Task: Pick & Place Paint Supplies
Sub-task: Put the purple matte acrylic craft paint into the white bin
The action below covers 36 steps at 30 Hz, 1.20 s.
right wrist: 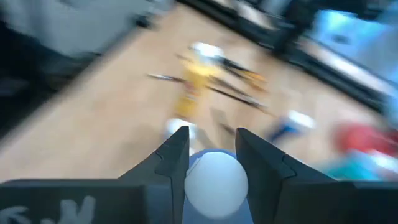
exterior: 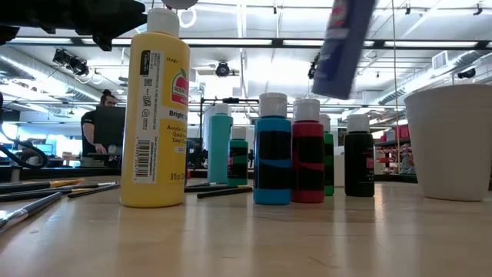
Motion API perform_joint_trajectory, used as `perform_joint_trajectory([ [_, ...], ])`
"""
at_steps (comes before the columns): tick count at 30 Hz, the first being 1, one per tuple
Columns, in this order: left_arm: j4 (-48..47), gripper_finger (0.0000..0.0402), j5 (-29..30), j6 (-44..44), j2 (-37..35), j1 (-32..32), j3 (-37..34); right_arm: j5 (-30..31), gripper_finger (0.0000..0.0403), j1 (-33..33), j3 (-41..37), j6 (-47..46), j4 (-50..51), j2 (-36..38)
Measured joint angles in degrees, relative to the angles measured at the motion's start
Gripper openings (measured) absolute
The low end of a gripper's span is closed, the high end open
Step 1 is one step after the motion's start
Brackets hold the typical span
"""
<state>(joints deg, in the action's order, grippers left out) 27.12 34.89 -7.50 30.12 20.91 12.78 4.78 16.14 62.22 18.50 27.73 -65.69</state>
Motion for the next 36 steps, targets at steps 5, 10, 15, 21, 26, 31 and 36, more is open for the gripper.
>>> perform_joint_trajectory([
  [5, 0.7, 0.0145, 0.0, -1.8, 0.0, 0.0, 0.0, 5.1, 0.0114, -7.7, 0.8, 3.4, 1.8, 0.8],
  [10, 0.7, 0.0145, 0.0, -1.8, 0.0, 0.0, 0.0, 4.5, 0.0116, -17.5, -0.5, 3.0, 2.9, 0.5],
  [15, 0.7, 0.0145, 0.0, -1.8, 0.0, 0.0, 0.0, 0.2, 0.0116, -26.8, -4.2, 2.9, 1.0, 0.5],
  [21, 1.7, 0.0145, 0.0, -1.8, 0.0, 0.0, 0.0, -7.1, 0.0117, -34.9, -11.8, 3.1, -9.8, 0.3],
  [26, 2.4, 0.0145, 0.0, -1.8, 0.0, 0.0, 0.0, -7.3, 0.0117, -39.3, -18.4, 2.8, -16.6, 0.3],
  [31, 2.5, 0.0145, 0.0, -2.5, 0.0, 0.0, 0.0, -8.7, 0.0118, -43.3, -22.8, -0.5, -18.4, 0.3],
  [36, 3.9, 0.0145, 0.0, -3.7, 0.0, 0.0, 0.0, -9.6, 0.0118, -45.8, -26.3, -3.7, -25.1, 0.4],
])
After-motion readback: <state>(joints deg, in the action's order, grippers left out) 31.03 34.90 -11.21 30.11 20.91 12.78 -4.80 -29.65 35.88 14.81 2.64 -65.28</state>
